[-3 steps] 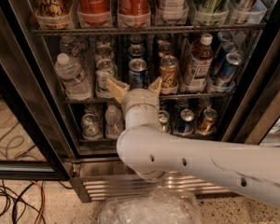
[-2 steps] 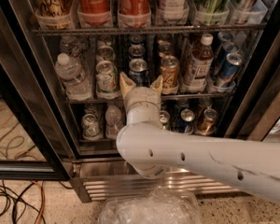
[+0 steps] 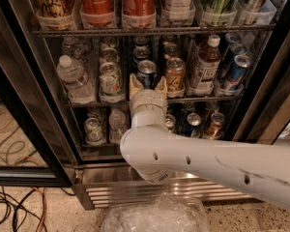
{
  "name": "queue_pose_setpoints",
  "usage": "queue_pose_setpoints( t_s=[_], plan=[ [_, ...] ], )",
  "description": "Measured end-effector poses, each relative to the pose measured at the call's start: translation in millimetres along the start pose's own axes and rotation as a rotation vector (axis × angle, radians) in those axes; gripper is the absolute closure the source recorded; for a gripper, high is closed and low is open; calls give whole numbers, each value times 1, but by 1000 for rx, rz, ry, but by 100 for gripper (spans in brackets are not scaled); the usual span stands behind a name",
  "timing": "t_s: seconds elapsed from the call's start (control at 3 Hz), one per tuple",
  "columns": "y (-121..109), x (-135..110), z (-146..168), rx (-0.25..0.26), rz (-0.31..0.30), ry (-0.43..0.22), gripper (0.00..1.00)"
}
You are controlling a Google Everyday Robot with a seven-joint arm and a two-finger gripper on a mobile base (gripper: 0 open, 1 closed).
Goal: Pick pepsi can from middle shelf of fridge
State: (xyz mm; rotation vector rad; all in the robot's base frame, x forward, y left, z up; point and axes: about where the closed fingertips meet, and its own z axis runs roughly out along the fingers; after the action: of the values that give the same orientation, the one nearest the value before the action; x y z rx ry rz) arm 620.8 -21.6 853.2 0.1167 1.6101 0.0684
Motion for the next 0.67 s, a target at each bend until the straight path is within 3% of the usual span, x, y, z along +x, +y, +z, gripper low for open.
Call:
queue_pose_setpoints(
  t_s=[0.67],
  plan=[
    [12, 1, 26, -39, -5, -15, 38]
  ],
)
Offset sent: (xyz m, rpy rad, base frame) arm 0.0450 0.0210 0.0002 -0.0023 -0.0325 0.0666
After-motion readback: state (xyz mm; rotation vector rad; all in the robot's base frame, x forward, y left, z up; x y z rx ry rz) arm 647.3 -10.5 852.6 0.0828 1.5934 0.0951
